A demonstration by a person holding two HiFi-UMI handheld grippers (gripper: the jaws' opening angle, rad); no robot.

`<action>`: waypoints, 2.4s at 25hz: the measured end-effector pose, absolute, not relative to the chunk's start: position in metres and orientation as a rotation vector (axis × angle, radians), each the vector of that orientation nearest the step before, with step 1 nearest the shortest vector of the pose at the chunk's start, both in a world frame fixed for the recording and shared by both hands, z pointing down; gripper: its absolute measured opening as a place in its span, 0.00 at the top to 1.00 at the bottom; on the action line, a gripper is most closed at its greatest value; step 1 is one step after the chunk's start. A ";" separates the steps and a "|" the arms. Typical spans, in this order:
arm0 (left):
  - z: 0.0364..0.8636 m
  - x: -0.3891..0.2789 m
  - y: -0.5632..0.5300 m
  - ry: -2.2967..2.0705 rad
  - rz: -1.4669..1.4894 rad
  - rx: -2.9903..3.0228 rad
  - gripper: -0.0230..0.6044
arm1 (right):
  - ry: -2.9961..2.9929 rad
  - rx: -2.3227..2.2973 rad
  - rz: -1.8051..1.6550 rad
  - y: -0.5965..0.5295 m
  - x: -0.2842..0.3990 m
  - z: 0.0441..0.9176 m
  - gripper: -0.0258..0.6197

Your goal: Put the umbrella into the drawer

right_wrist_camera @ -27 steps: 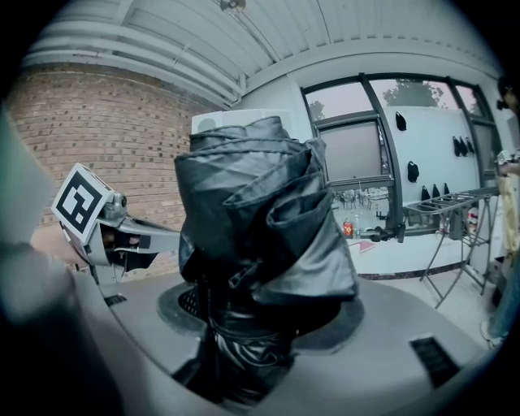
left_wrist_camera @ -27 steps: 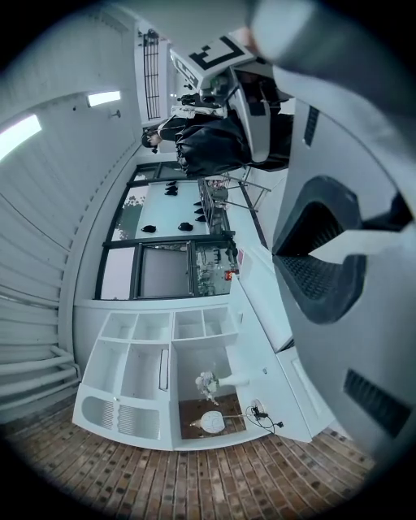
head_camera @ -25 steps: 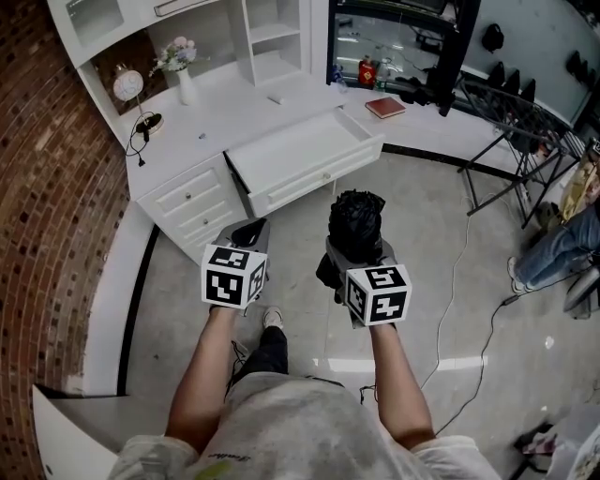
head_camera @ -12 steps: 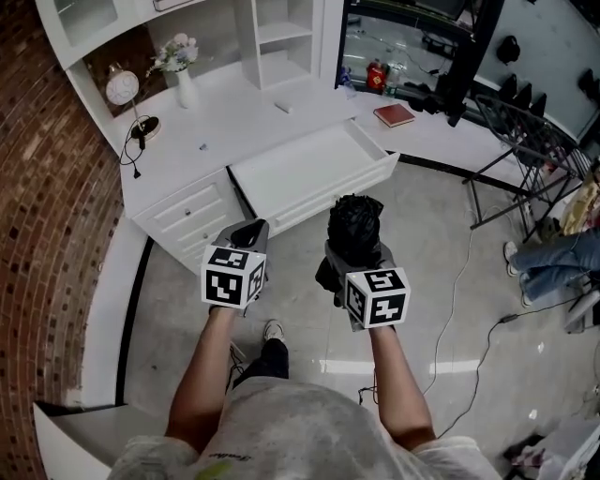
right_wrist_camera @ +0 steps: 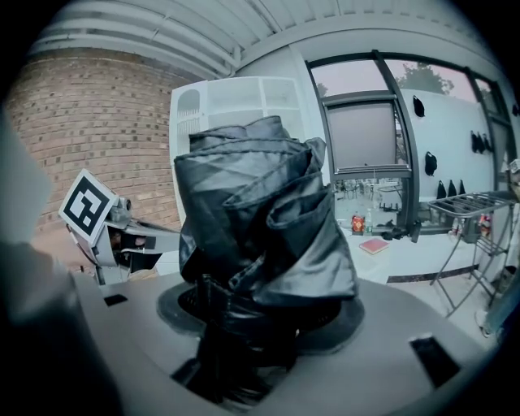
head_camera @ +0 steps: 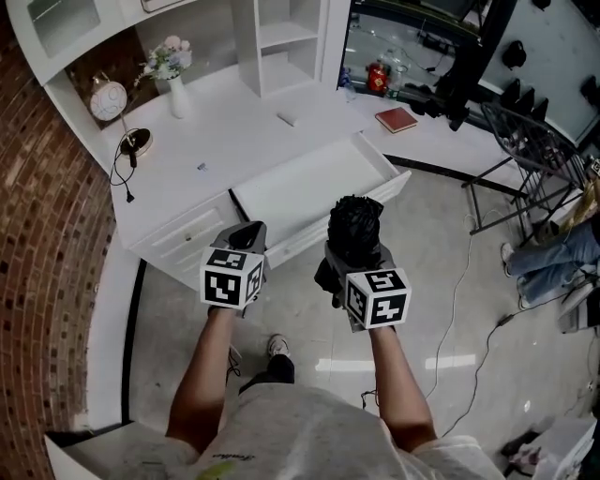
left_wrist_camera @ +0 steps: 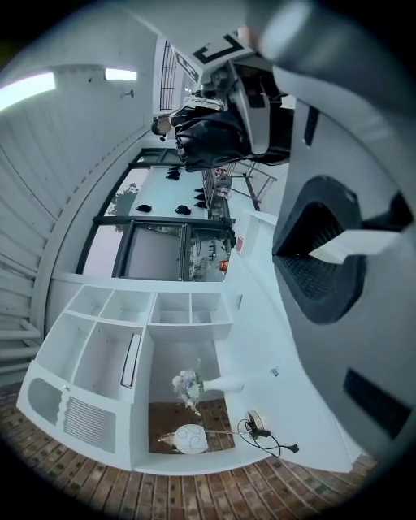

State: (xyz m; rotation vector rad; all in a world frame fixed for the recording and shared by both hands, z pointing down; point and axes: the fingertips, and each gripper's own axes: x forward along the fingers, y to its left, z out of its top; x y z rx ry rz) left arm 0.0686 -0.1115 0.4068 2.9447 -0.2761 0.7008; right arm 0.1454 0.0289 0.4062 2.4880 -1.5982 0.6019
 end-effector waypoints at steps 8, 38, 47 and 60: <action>0.417 0.095 -0.160 -0.223 0.711 2.918 0.97 | -1.558 2.495 0.636 -0.024 0.169 0.407 0.57; 0.419 0.153 -0.244 -0.173 0.674 2.909 0.97 | -1.579 2.461 0.588 -0.128 0.212 0.390 0.57; 0.421 0.164 -0.260 -0.261 0.668 2.901 0.97 | -1.671 2.409 0.560 -0.151 0.234 0.382 0.57; 0.445 0.192 -0.274 -0.567 0.706 2.785 0.97 | -1.922 2.190 0.576 -0.185 0.289 0.402 0.57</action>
